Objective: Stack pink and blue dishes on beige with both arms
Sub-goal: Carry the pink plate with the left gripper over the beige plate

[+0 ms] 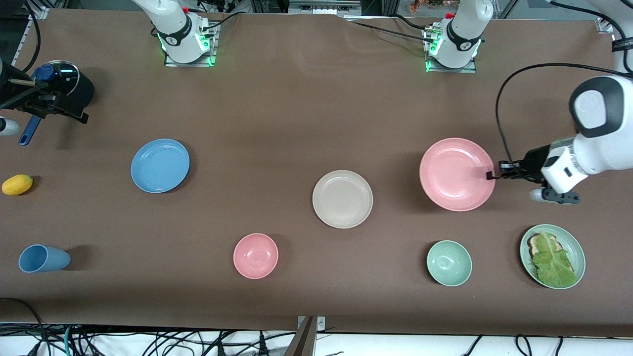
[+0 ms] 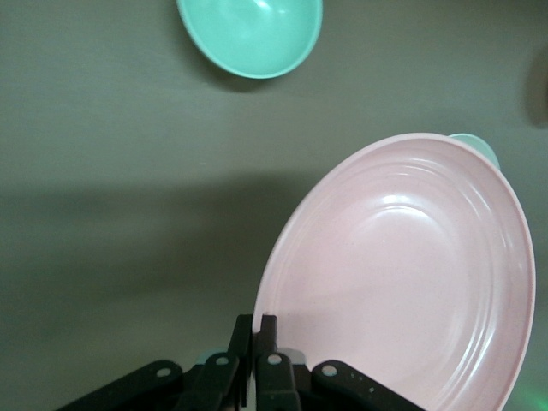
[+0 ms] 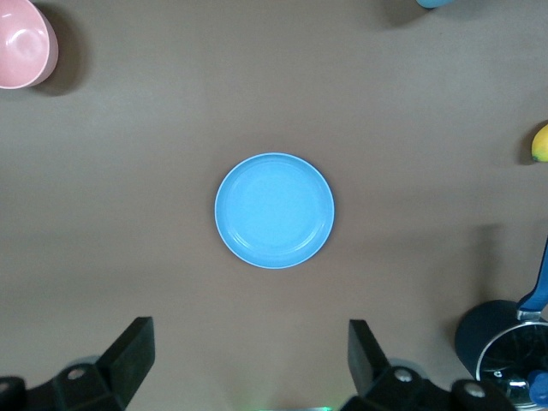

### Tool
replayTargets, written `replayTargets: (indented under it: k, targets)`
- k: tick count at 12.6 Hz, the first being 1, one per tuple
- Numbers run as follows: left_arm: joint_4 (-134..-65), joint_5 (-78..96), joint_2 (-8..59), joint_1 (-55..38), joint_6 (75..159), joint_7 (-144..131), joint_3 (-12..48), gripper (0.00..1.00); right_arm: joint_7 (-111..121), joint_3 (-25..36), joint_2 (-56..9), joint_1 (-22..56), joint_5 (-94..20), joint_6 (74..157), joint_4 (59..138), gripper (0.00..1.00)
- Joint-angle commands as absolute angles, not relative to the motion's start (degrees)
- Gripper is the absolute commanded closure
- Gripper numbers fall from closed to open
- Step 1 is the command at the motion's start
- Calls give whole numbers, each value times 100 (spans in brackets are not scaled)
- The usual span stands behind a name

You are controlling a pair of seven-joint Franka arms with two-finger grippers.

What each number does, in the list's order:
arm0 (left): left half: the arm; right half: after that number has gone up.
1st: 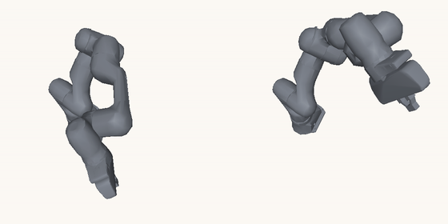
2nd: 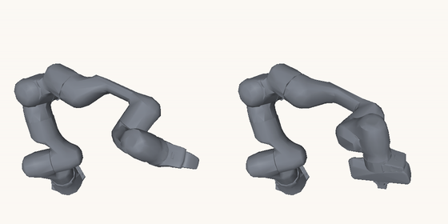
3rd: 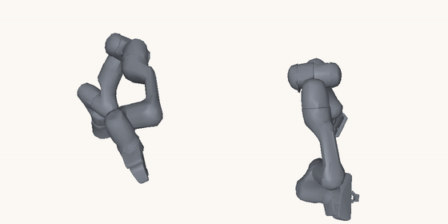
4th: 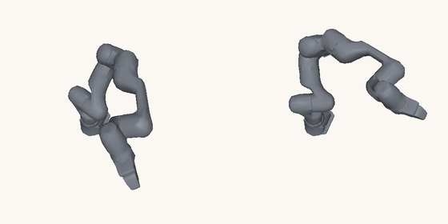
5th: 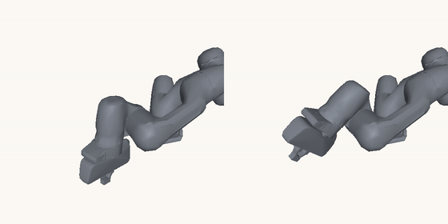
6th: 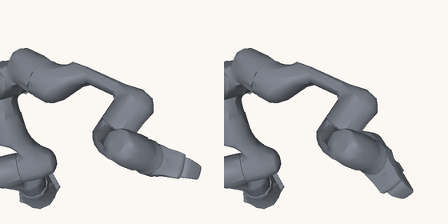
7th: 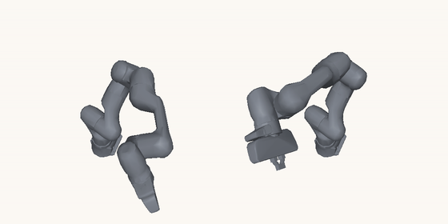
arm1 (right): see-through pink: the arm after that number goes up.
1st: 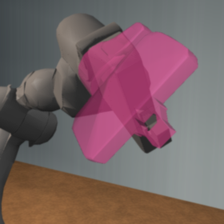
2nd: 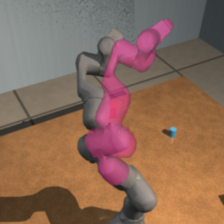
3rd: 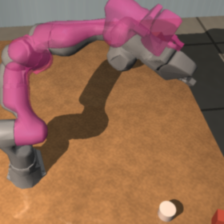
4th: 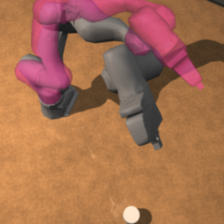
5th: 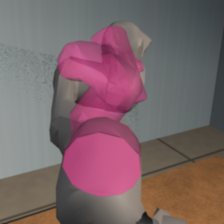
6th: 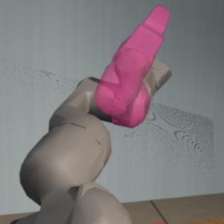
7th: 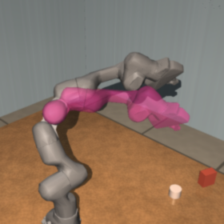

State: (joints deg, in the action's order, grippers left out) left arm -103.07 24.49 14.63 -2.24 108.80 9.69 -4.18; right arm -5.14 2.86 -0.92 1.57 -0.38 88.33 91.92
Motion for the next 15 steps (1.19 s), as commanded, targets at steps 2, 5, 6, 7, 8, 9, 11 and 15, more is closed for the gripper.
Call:
replayTargets:
  k: [2, 5, 6, 7, 8, 9, 11, 15]
  targets:
    - [-9976, 2312, 1599, -1061, 11108, -419, -325, 100, -483, 308, -123, 167, -105, 8727, 9053, 0]
    - [-9967, 2329, 1740, -1694, 11591, -1219, -325, 100, -483, 308, -132, 167, -105, 8728, 9053, 0]
    - [-9967, 2312, 1792, -1905, 11767, -1465, -334, 100, -483, 308, -132, 167, -105, 8728, 9053, 0]
    - [-9967, 2312, 1863, -2090, 11934, -1624, -334, 100, -483, 308, -123, 167, -105, 8728, 9053, 0]
    - [-9975, 2312, 1950, -2240, 12118, -1678, -334, 100, -483, 308, -132, 167, -105, 8728, 9053, 0]
    - [-10002, 2312, 2021, -2415, 12294, -1792, -334, 100, -483, 308, -132, 167, -105, 8728, 9053, 0]
    - [-10063, 2303, 2144, -2662, 12611, -2117, -334, 100, -483, 308, -132, 167, -105, 8728, 9053, 0]
    - [-10247, 2303, 2399, -3084, 13226, -2443, -343, 100, -483, 308, -132, 167, -105, 8728, 9053, 0]
